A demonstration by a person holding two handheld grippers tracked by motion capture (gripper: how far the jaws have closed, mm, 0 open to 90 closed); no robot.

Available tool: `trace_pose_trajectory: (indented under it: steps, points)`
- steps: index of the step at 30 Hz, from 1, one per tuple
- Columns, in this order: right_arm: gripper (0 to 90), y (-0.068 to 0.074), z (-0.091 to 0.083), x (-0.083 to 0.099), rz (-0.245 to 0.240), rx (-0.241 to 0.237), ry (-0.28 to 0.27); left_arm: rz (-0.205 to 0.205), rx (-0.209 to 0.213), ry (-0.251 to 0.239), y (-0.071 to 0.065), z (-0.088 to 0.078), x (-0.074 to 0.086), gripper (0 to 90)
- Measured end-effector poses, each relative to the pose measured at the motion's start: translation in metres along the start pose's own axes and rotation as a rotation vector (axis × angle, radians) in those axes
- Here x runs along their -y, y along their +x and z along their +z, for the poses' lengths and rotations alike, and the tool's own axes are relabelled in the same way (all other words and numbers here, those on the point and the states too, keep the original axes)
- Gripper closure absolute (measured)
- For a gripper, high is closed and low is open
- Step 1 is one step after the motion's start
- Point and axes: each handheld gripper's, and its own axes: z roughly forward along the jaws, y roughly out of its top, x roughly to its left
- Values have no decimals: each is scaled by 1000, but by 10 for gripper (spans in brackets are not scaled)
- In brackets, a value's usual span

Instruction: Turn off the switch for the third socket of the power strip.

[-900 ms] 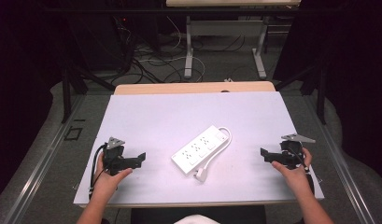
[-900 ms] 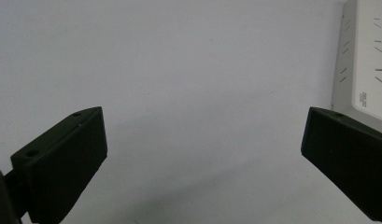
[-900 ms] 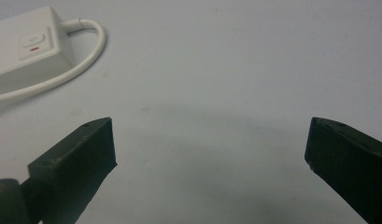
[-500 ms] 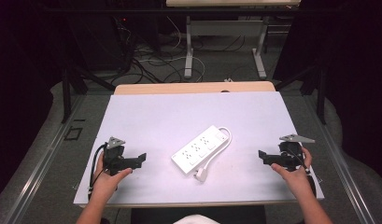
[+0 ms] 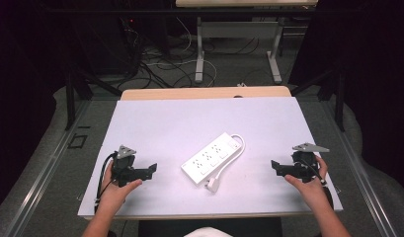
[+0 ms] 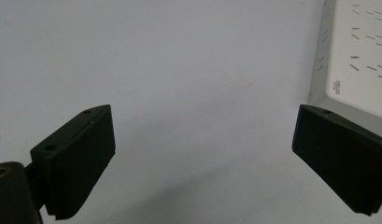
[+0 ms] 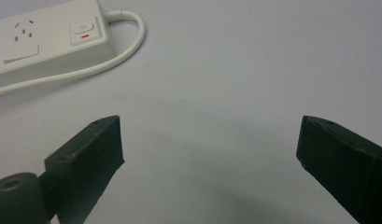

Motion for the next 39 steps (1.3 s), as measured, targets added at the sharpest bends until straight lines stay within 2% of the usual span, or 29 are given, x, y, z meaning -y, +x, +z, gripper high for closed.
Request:
trace_pose_trajectory:
  steps: [8,11,13,18,20,26,28,29,34,36,39]
  points:
    - [65,2,1,0,-5,8,0,12,11,9,-3,-2,-1,95]
    - [65,3,1,0,-3,-5,11,2,9,2,-6,-1,-2,134]
    - [65,4,1,0,-7,-3,12,15,5,7,-6,-2,-2,141]
    - [65,7,0,-1,-19,-5,10,2,12,-7,-8,-1,-4,156]
    - [65,7,1,-1,-24,-7,8,3,17,6,-9,-2,-5,157]
    - [66,10,1,-1,-31,-8,21,-19,41,4,-14,-1,-9,171]
    - [66,10,1,-1,-29,-11,23,-21,38,6,-15,-1,-10,178]
    - [66,10,1,-1,-29,-11,23,-8,32,8,-15,-1,-11,178]
    - [66,12,2,-1,-38,-13,24,-12,24,6,-16,-1,-17,191]
    - [66,13,2,-1,-40,-16,25,-15,25,19,-17,-2,-20,201]
    - [66,14,2,-1,-41,-15,26,0,23,15,-17,-2,-24,207]
